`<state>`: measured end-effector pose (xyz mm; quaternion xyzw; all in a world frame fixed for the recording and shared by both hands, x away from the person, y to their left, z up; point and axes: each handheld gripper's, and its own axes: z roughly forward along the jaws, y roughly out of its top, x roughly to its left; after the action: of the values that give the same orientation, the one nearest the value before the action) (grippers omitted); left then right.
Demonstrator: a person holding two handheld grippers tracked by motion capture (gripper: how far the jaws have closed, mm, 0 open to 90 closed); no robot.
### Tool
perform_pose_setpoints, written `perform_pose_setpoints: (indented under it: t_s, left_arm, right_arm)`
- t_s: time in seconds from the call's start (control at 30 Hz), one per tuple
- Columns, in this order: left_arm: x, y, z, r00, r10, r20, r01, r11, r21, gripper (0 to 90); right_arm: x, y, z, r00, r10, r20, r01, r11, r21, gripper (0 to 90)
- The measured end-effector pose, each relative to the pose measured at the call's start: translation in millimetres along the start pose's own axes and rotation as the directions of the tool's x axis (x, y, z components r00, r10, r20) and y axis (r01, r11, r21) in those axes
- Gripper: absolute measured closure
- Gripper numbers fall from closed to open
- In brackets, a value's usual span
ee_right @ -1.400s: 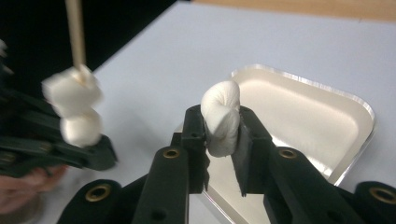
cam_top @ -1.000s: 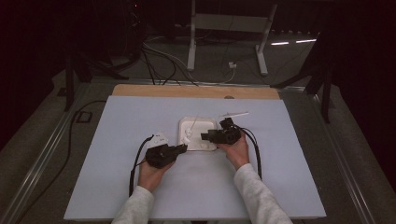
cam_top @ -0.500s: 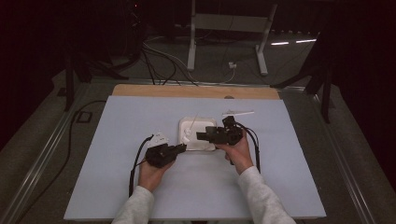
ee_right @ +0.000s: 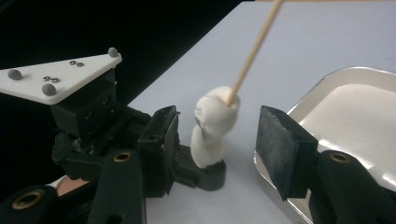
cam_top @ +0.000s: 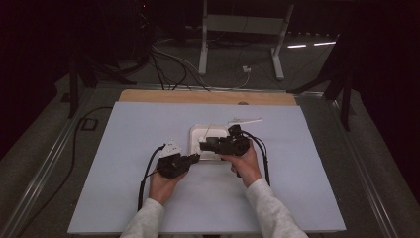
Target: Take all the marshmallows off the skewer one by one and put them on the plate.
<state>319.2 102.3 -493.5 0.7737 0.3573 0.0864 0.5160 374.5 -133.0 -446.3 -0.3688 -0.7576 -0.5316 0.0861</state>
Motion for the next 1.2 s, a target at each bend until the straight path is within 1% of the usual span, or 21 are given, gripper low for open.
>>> perform_pose_setpoints:
  t_s: [0.17,0.27,0.4,0.53,0.6,0.7,0.77,1.1,1.17,1.2]
  left_arm:
    - [-1.6,0.3,0.7,1.0,0.001,0.008,-0.001,1.0,-0.005,90.0]
    - [-1.8,0.3,0.8,0.9999,0.003,0.01,-0.003,1.0,-0.007,90.0]
    - [-1.6,-0.1,0.4,0.9999,0.009,0.014,-0.009,0.9998,-0.016,90.0]
    - [-2.9,-0.4,0.2,0.9997,0.017,0.016,-0.017,0.9995,-0.025,90.0]
    - [-3.3,-0.4,-0.2,0.9996,0.019,0.02,-0.019,0.9994,-0.031,90.0]
    - [-3.9,-1.0,-0.8,0.9994,0.032,0.013,-0.032,0.9989,-0.033,90.0]
    - [-3.8,-1.5,-0.6,0.9994,0.029,0.017,-0.029,0.9989,-0.036,90.0]
    - [-3.2,-3.4,-1.6,0.9988,0.046,0.013,-0.046,0.9981,-0.041,90.0]
    - [-2.7,-5.4,-0.6,0.9983,0.058,0.0,-0.058,0.9981,-0.022,90.0]
    - [-2.1,-7.8,0.0,0.9984,0.056,-0.001,-0.056,0.9983,-0.017,90.0]
  right_arm:
    - [2.8,-0.5,10.5,0.9999,0.011,0.006,-0.011,1.0,0.019,55.7]
    - [3.7,-1.2,14.1,0.9999,0.011,0.006,-0.011,1.0,0.023,67.9]
    - [3.3,-1.3,13.5,0.9998,0.019,-0.012,-0.019,1.0,0.008,73.9]
    - [4.9,-0.4,11.0,0.9999,0.015,-0.005,-0.015,1.0,-0.003,76.0]
    - [4.7,0.4,9.2,0.9997,0.021,-0.009,-0.021,1.0,-0.012,76.8]
    - [4.7,1.3,6.8,0.9996,0.026,-0.009,-0.026,0.999,-0.019,77.4]
    - [5.0,2.2,5.2,0.9996,0.029,-0.005,-0.029,0.999,-0.023,77.8]
    - [3.3,7.8,-2.2,0.9993,0.036,-0.001,-0.036,0.998,-0.044,78.1]
    - [2.6,9.7,-5.1,0.9991,0.043,0.002,-0.043,0.997,-0.06,78.4]
    - [1.5,11.5,-9.0,0.9983,0.058,0.001,-0.058,0.994,-0.087,78.7]
